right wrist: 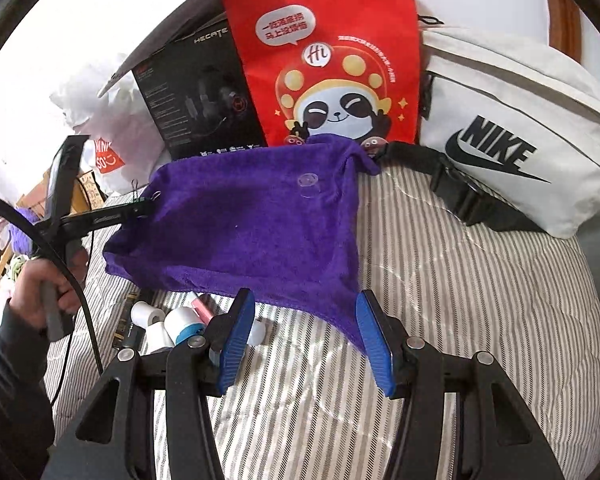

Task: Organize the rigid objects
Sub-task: 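Lower the teal clip onto the purple towel and open the left tool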

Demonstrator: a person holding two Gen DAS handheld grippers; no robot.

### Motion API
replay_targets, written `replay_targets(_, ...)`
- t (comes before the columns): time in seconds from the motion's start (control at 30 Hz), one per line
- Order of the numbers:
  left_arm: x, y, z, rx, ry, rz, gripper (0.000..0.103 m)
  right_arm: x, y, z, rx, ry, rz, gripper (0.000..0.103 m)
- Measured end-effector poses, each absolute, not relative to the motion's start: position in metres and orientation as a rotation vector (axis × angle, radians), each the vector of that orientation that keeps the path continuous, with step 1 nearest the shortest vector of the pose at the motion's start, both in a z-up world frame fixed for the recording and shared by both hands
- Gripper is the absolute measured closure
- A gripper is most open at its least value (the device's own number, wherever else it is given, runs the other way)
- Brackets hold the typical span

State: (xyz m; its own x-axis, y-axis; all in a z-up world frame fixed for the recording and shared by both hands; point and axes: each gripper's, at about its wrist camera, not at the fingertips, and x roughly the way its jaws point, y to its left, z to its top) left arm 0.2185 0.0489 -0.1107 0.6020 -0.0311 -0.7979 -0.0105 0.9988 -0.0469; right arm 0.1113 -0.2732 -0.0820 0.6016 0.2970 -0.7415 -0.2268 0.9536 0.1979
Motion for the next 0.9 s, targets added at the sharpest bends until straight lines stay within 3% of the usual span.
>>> replay_targets(0.7,0.275,0.031,-0.143,0.034,1.021,0.024,0.063,0.116,-0.284,-0.095,0.118,0.929,0.303,0.050)
replay_targets(0.9,0.272,0.030,-0.145,0.027,1.050,0.018,0.057,0.110,-0.282,-0.092,0.121,0.925,0.314,0.050)
